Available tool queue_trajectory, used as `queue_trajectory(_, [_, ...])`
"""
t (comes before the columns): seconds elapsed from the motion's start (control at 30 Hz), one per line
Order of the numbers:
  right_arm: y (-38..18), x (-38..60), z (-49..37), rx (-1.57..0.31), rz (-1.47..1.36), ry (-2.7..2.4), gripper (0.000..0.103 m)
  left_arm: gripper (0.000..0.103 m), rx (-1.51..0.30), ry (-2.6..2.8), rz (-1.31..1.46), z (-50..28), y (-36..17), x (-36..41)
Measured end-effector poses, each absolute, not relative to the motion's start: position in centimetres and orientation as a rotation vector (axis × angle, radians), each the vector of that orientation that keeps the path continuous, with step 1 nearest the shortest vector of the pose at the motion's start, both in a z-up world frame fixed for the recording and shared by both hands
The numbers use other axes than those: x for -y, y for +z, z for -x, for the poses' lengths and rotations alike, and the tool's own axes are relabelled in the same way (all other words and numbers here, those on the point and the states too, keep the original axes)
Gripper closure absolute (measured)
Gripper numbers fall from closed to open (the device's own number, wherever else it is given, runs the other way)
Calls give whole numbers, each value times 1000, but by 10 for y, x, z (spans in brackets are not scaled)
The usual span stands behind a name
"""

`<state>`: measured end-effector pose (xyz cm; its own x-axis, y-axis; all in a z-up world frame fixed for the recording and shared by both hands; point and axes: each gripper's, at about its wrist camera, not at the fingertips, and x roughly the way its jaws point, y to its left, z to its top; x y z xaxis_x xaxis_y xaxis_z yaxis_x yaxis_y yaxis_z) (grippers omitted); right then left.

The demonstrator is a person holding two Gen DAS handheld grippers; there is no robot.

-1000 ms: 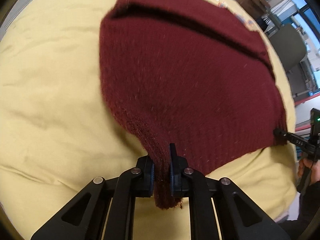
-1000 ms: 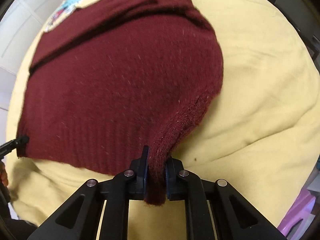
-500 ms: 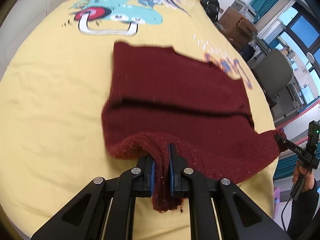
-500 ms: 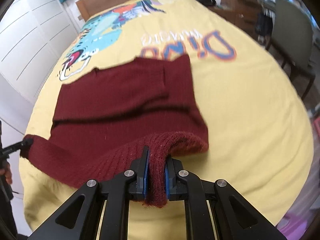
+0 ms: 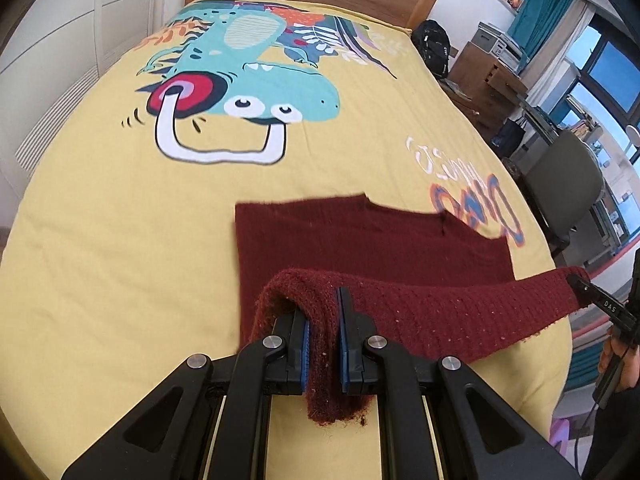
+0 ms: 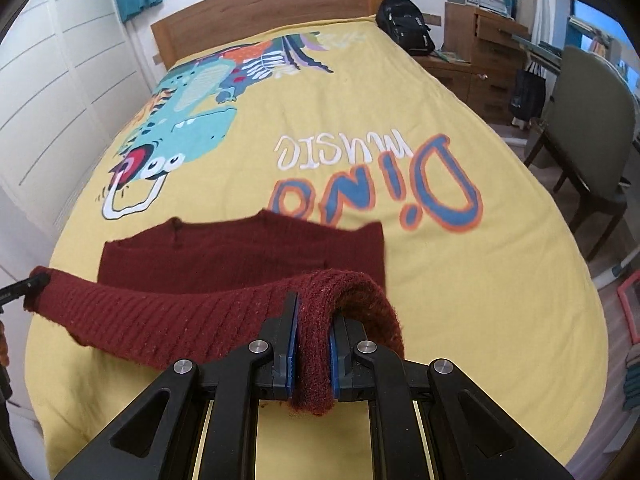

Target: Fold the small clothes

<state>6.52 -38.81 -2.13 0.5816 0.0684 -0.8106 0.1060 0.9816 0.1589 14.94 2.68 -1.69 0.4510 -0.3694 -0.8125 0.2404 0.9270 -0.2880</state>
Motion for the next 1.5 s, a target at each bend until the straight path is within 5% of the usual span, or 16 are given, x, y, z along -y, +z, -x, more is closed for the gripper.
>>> queue_trajectory(0.5, [-112, 388, -165, -1175, -155, -90, 91, 92, -1094, -223, -52, -222, -105, 12])
queue_trajectory(0.63, [-126, 386, -168, -1188, -154, -109, 83, 89, -1100, -197, -101, -224, -117, 19])
queue_trajectory(0.7, [-124, 385, -168, -1174, -135, -130, 71, 79, -1119, -195, -105, -226, -119, 21])
queue_trajectory(0.73, [-123, 384, -167, -1165, -133, -132, 56, 75, -1122, -192, -101, -227, -119, 21])
queue_trajectory(0.8, [-117, 385, -165, -1137, -147, -133, 37, 46, -1105, -198, -96, -226, -115, 22])
queue_trajectory(0.87, [-111, 386, -160, -1098, -171, -125, 32, 28, -1086, -182, -105, -224, -108, 24])
queue_trajectory(0.97, [-101, 384, -153, -1046, -175, -120, 23, 26, -1073, -211, -64, -220, -97, 27])
queue_trajectory(1.07, [-90, 378, -145, -1002, -180, -103, 20, 1, -1038, -244, -58, -212, -85, 35])
queue_trajectory(1.2, [-79, 361, -136, -954, -166, -71, 0, 1, -1012, -288, -49, -202, -77, 48])
queue_trajectory(1.5, [-122, 302, -117, -988, -75, -5, 1, 1, -1017, -330, -74, -173, -118, 78])
